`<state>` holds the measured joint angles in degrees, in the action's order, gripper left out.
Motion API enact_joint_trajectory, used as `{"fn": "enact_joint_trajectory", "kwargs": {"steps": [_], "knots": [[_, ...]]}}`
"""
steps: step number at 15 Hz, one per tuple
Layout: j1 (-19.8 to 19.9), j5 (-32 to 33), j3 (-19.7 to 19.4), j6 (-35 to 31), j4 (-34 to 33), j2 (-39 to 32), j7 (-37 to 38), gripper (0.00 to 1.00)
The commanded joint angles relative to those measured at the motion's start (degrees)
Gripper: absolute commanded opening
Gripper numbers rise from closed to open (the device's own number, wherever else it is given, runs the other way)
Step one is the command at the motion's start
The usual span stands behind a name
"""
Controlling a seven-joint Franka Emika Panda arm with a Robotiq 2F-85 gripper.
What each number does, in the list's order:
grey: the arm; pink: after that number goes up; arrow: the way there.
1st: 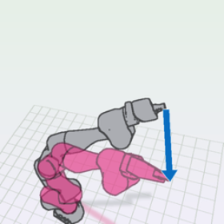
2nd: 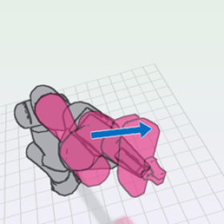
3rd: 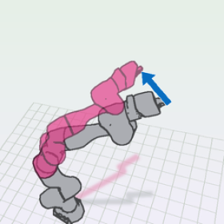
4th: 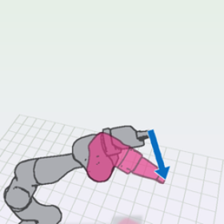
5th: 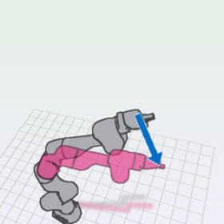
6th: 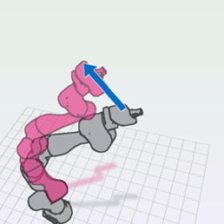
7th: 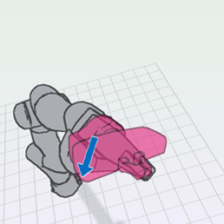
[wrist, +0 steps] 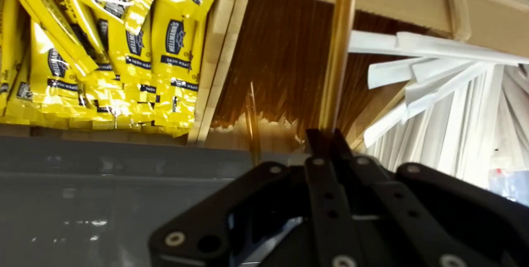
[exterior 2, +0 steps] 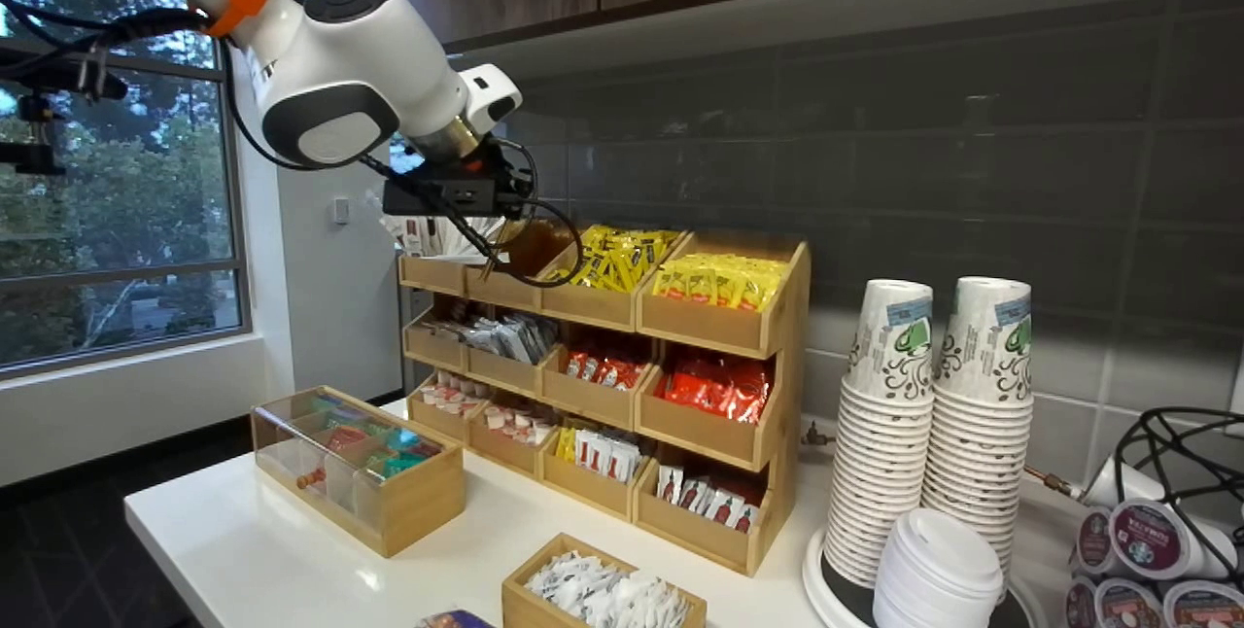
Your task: Remove the wooden stirrers from the counter and put them on the topmost shelf.
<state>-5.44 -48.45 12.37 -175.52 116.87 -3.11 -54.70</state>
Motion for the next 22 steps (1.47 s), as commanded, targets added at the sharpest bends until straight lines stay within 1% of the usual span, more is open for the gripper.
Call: {"fn": "enact_joint_trajectory", "kwargs": {"steps": [1, 7, 10, 16, 22], "knots": [[-0.5, -1.3, 0.7, -2.0, -6.6, -5.2, 0.4, 0.02], [0.0, -2.0, 2.0, -3.5, -14.5, -10.8, -0.7, 0.02], [0.4, -2.1, 2.8, -4.8, -17.1, -13.1, -1.2, 0.02], [1.1, -1.4, 4.5, -7.5, -20.3, -17.0, -1.5, 0.02], [1.4, -0.5, 4.7, -8.7, -21.3, -19.5, -1.4, 0.02]]}}
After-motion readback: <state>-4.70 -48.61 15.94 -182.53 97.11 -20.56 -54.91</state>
